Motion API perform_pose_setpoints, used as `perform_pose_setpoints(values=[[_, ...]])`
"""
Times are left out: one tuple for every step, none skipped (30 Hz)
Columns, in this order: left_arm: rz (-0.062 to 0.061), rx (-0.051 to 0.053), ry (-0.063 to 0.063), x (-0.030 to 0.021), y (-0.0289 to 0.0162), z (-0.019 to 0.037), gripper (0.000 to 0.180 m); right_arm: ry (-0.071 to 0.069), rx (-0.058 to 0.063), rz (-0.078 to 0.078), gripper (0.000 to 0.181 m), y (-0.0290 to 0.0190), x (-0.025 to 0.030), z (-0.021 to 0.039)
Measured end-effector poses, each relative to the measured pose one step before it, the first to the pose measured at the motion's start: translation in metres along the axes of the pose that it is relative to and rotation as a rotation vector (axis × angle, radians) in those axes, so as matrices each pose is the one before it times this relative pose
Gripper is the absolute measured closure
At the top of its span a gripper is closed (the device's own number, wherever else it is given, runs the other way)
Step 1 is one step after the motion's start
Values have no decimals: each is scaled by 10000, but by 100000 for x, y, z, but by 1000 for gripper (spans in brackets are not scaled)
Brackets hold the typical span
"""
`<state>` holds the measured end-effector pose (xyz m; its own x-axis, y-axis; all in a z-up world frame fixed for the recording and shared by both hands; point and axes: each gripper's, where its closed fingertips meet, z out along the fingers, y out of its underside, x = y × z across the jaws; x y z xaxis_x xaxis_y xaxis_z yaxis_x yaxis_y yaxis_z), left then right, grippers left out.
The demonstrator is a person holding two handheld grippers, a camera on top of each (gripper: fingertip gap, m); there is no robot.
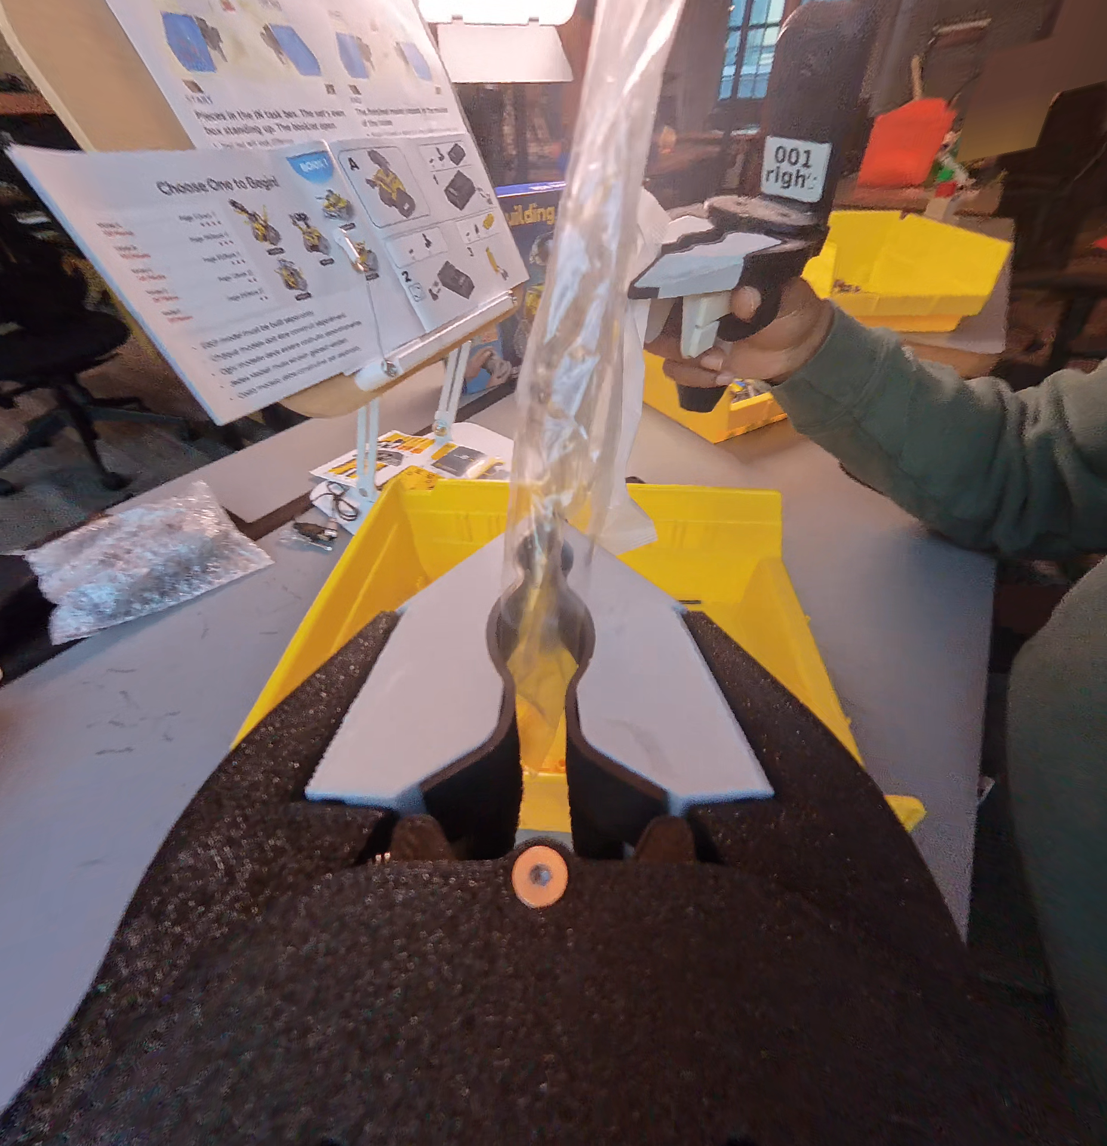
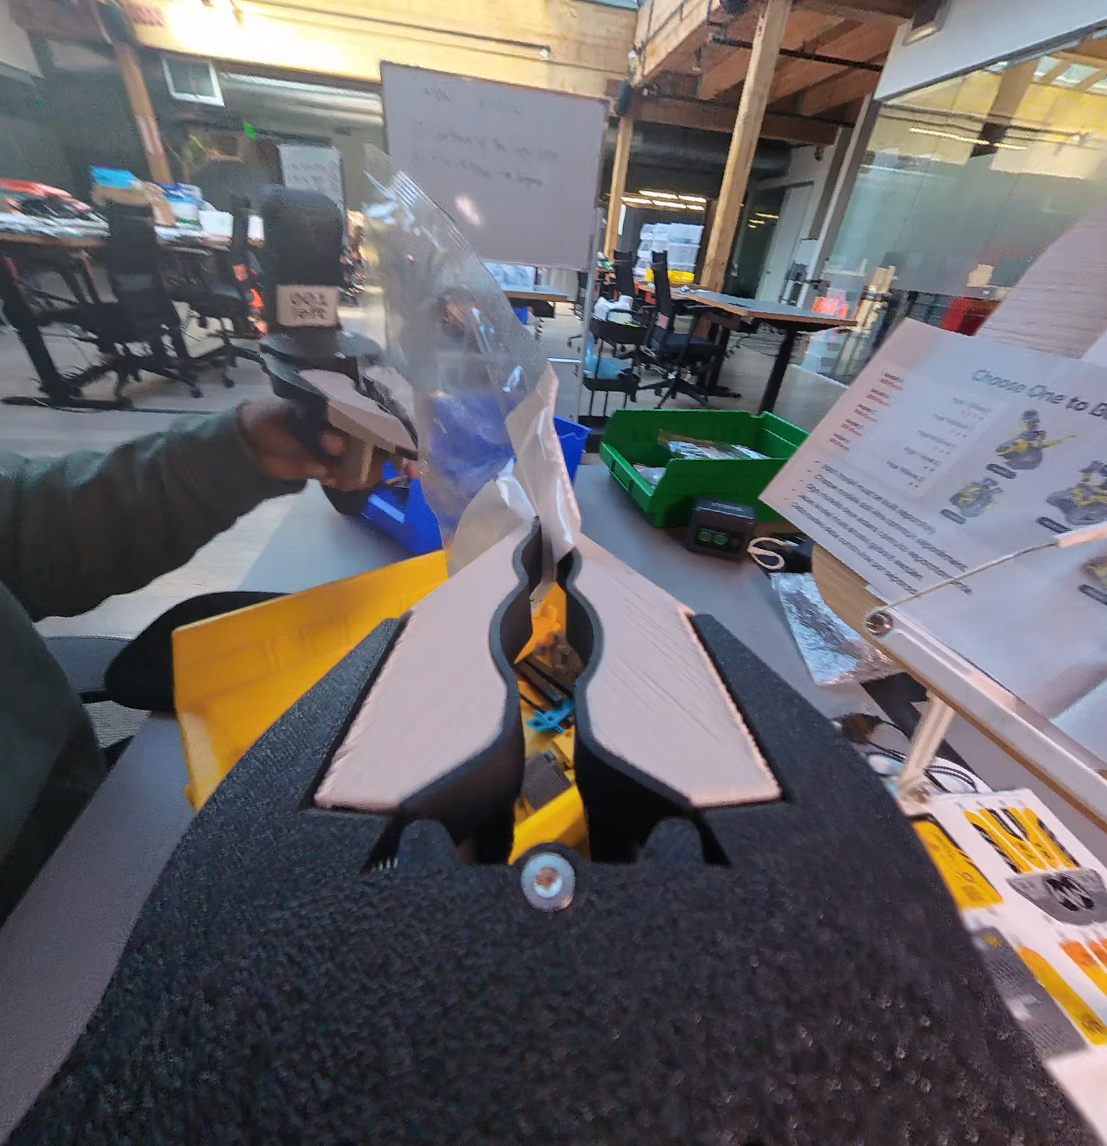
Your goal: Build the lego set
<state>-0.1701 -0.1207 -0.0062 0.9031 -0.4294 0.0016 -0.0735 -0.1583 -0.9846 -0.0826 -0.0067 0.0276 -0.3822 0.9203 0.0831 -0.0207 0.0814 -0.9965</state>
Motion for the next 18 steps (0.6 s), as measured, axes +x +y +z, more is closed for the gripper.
perform_pose_setpoints(values=[[381, -123, -424, -381, -329, -410, 180, 373, -220, -244, 178, 228, 474, -111], [303, -103, -471, -561, -321, -576, 180, 208, -137, -98, 176, 123, 369, -211], [204, -69, -471, -685, -283, -724, 180, 93, -64, 61, 178, 27, 319, -295], [119, -44, -499, -885, -218, -825, 180, 43, -21, 130, 179, -18, 315, -332], [63, -58, -600, -1185, -105, -900, 180, 40, -30, 141, 179, 21, 316, -319], [56, -74, -684, -1506, -24, -938, 180, 74, -57, 109, 179, 78, 334, -267], [74, -68, -758, -1810, -27, -936, 180, 116, -59, 48, 179, 109, 348, -206], [95, -73, -818, -2118, -86, -886, 180, 112, -38, 0, 179, 69, 280, -138], [180, -71, -836, -2363, -164, -747, 180, 56, -22, -4, 179, 38, 127, -71], [306, -88, -834, -2558, -184, -495, 180, -12, -13, 1, 179, 26, -23, 13], [394, -128, -820, -2711, -113, -161, 180, -39, -8, -6, 179, 13, -104, 62], [435, -149, -753, -2706, -15, 236, 180, -42, -19, -18, 179, 51, -144, 121], [464, -160, -640, -2549, 88, 662, 180, -48, -47, -21, 179, 104, -167, 159], [544, -172, -492, -2254, 237, 1058, 180, -53, -62, -23, 179, 158, -189, 209], [659, -143, -320, -1819, 341, 1404, 180, -53, -70, -25, 179, 196, -196, 219], [718, -115, -166, -1372, 446, 1656, 179, -46, -74, -23, 179, 207, -190, 240], [742, -152, -43, -955, 606, 1829, 180, -38, -64, -18, 179, 204, -169, 225], [815, -188, 23, -618, 714, 1930, 180, -39, -45, 1, 179, 180, -151, 209]])
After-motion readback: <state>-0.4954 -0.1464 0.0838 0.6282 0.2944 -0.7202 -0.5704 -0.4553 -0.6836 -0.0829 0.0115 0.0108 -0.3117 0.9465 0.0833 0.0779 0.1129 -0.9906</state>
